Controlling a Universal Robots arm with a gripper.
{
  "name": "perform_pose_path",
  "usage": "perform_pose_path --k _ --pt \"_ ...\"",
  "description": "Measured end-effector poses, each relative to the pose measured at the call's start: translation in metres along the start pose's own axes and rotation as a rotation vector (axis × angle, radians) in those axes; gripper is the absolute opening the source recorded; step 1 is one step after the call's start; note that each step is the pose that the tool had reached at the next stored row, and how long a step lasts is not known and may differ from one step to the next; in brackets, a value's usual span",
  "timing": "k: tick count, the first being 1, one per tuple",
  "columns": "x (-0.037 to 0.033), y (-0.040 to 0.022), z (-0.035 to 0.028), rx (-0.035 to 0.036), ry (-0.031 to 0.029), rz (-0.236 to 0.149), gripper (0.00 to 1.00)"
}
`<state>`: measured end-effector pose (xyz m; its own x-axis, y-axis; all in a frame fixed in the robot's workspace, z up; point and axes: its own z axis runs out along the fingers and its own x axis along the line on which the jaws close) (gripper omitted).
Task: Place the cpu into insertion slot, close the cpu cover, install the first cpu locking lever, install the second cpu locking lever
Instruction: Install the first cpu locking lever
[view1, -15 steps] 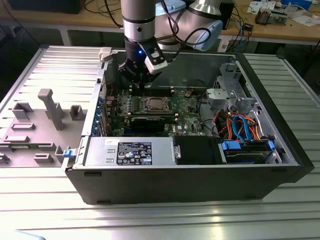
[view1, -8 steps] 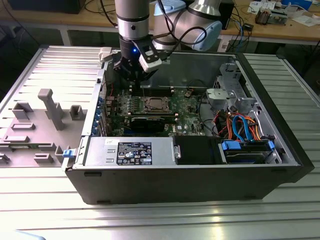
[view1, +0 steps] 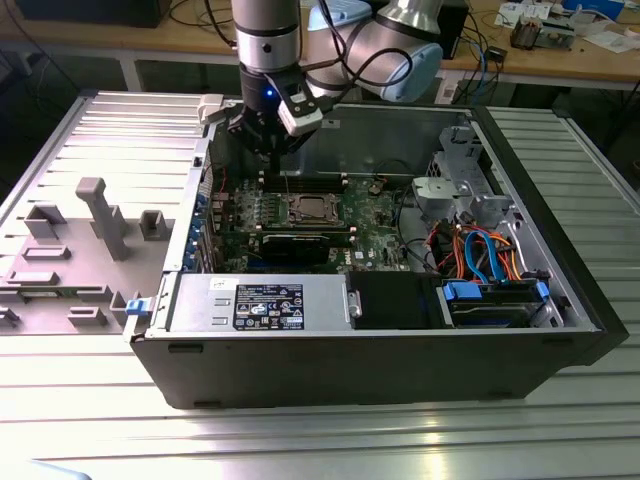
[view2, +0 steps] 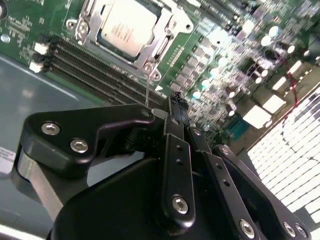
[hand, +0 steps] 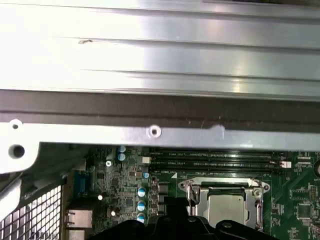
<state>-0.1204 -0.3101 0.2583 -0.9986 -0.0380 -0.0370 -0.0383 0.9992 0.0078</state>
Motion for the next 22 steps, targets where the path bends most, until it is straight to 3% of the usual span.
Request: perform_pose_path --k 9,22 --pt "-0.0123 0.0005 0.0011 0.001 0.0 0.0 0.11" --pt "-0.0237 0.0003 0.003 0.0045 0.0002 0.0 0.11"
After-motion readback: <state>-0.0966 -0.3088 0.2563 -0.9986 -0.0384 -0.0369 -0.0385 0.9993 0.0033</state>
